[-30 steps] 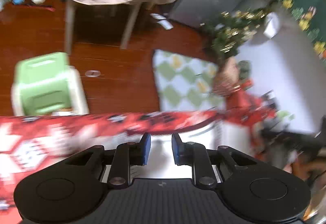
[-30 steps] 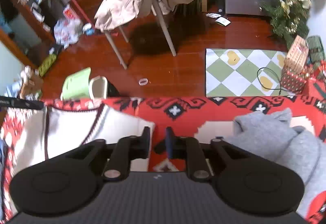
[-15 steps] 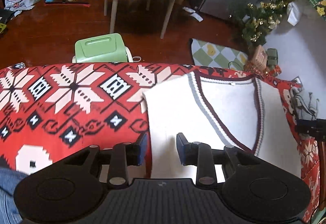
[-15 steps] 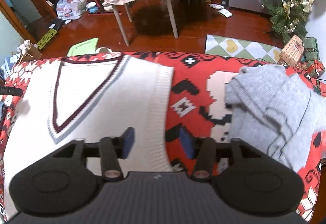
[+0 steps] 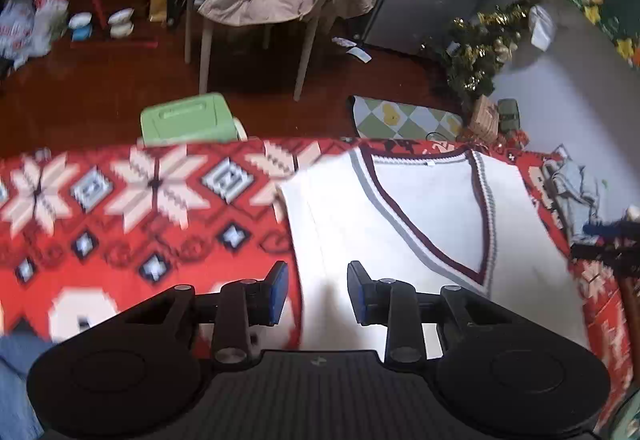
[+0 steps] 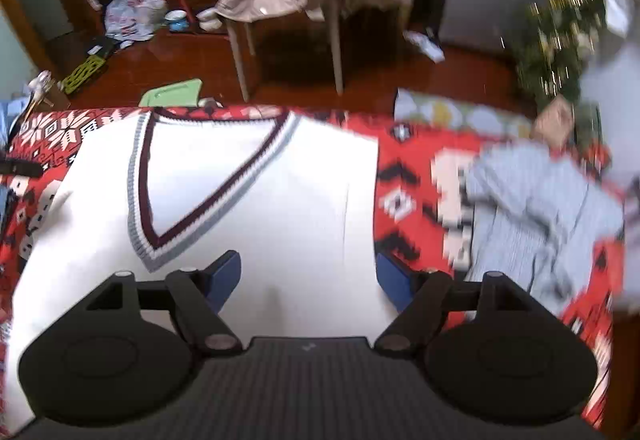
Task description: Fold clothes
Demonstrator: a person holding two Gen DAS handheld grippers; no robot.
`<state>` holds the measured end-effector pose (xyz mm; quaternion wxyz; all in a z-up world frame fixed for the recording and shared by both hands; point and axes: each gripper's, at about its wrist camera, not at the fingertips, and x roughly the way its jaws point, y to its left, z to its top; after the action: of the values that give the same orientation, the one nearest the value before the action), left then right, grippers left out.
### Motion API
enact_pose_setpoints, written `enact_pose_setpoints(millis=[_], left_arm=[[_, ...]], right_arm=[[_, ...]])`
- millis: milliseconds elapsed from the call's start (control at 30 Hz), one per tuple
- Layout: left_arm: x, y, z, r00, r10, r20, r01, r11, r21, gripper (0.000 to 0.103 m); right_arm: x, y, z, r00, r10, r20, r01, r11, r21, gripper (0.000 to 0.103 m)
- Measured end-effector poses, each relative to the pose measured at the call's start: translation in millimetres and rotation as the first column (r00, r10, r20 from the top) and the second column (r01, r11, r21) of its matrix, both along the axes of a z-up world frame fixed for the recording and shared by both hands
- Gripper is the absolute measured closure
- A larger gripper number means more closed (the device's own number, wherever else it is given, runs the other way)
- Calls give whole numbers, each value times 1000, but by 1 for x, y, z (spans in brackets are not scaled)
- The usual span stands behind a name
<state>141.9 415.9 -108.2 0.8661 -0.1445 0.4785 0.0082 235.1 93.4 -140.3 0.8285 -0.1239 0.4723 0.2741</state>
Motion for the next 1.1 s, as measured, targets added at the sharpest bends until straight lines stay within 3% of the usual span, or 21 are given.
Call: enact_pose_setpoints(millis=[200, 267, 300, 400, 567, 667, 833, 900, 1033, 1067, 1100], left_arm=[[38, -7, 1, 1000, 15, -12, -14, 997, 72, 71], [55, -10, -3, 1000, -14, -15, 15, 996, 90, 71], [63, -11, -5, 999, -36, -17, 37, 994, 102, 71], [88, -12, -16, 990, -134, -30, 137, 982, 127, 71], [120, -6, -30, 959, -277, -63, 283, 952, 118, 72], [133, -2, -36, 934, -348, -85, 355, 931, 85, 72], [143, 1, -47, 894, -429, -129, 438, 897, 56, 72], [145, -1, -50, 872, -468, -144, 477, 878, 37, 72], [147, -4, -50, 839, -522, -150, 534, 844, 48, 72], [148, -4, -50, 838, -524, -154, 535, 844, 42, 77], [148, -6, -50, 835, -527, -158, 540, 841, 49, 97]], right_arm=[[39, 9, -1, 988, 151, 40, -152, 988, 8, 26], [58, 14, -2, 983, 180, 34, -181, 983, 24, 30], [68, 16, -3, 980, 195, 32, -195, 980, 32, 38], [96, 25, -9, 970, 243, 22, -243, 969, 35, 43], [128, 49, -23, 933, 359, 5, -359, 933, -27, 61], [143, 62, -34, 909, 414, -38, -416, 907, -59, 78], [161, 78, -44, 877, 476, -67, -480, 873, -90, 79], [163, 83, -47, 851, 517, -97, -525, 846, -96, 79], [166, 89, -54, 820, 556, -136, -571, 811, -127, 79], [166, 90, -55, 818, 558, -139, -574, 810, -123, 80], [166, 91, -56, 816, 561, -142, -576, 808, -119, 85]])
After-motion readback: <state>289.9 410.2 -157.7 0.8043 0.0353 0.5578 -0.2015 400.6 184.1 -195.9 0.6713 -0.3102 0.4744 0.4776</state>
